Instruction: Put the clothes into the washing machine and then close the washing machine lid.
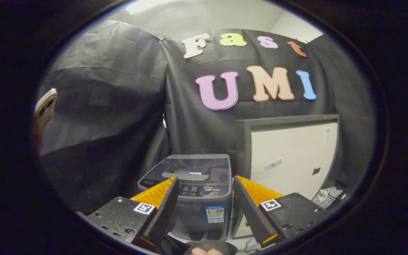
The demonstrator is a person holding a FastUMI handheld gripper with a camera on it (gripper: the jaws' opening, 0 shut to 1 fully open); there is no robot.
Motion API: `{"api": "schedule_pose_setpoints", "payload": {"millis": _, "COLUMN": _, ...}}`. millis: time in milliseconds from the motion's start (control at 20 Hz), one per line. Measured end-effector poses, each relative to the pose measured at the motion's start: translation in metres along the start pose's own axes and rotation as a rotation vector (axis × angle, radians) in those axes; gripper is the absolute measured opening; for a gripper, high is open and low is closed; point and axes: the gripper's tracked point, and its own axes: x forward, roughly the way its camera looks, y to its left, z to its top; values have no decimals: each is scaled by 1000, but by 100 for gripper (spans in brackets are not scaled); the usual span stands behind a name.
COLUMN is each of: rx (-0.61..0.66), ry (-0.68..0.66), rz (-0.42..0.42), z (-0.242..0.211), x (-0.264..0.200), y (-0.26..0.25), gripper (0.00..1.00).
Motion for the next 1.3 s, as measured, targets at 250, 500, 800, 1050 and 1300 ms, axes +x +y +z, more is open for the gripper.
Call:
{"api": "schedule_pose_setpoints", "payload": {"millis": 250, "rx": 55, "ry": -30, "rz": -44, "z": -8, "x": -14, "y": -8, "gripper": 93}}
{"api": "schedule_pose_setpoints", "payload": {"millis": 500, "rx": 46, "ry": -43, "rz": -69, "z": -15, "x": -28, "y": -15, "gripper": 93}}
{"api": "schedule_pose_setpoints", "payload": {"millis": 800, "rx": 44, "ry": -50, "rz": -97, "z": -21, "x": -42, "y": -18, "gripper": 93}}
{"api": "schedule_pose_setpoints", "payload": {"millis": 1050, "rx": 48, "ry": -22, "rz": -85, "z": -28, "x": -48, "y": -13, "gripper": 93}}
{"api": "schedule_pose_setpoints", "payload": {"millis": 1300, "rx": 56, "ry": 1, "rz": -81, "z": -34, "x": -50, "y": -12, "gripper": 93}}
